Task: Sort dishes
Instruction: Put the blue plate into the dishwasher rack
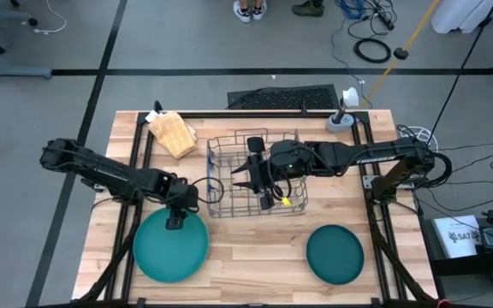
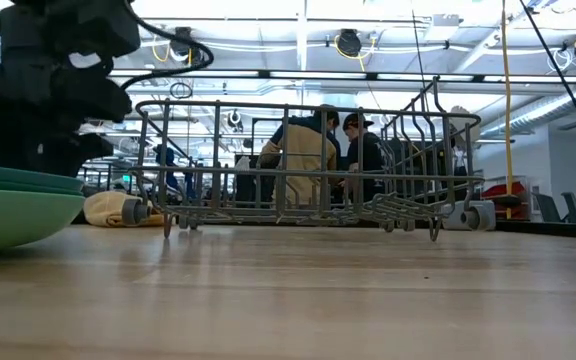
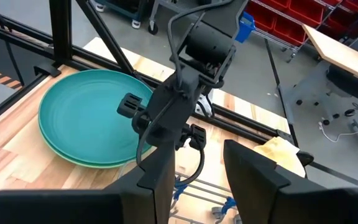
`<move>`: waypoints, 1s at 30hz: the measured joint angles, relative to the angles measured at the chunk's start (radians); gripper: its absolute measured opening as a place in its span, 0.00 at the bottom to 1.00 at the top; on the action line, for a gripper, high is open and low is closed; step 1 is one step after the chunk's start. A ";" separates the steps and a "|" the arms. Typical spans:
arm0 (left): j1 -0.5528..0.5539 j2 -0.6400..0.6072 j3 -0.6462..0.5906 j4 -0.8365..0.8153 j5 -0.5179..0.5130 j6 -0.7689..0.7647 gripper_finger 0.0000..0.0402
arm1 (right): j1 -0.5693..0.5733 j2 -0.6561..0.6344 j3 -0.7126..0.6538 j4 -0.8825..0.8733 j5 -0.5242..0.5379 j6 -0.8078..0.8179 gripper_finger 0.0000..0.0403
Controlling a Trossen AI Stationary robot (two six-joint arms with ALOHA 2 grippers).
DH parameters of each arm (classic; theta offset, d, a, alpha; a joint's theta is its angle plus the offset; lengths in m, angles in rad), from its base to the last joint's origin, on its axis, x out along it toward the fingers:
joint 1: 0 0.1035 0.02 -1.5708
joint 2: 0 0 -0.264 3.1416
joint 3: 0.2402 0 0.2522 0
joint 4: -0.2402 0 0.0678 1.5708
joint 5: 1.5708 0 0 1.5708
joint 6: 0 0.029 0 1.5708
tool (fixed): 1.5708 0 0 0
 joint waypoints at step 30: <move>0.000 -0.036 0.235 -0.298 -0.134 0.023 0.11 | 0.000 0.000 0.000 -0.001 0.000 0.023 0.32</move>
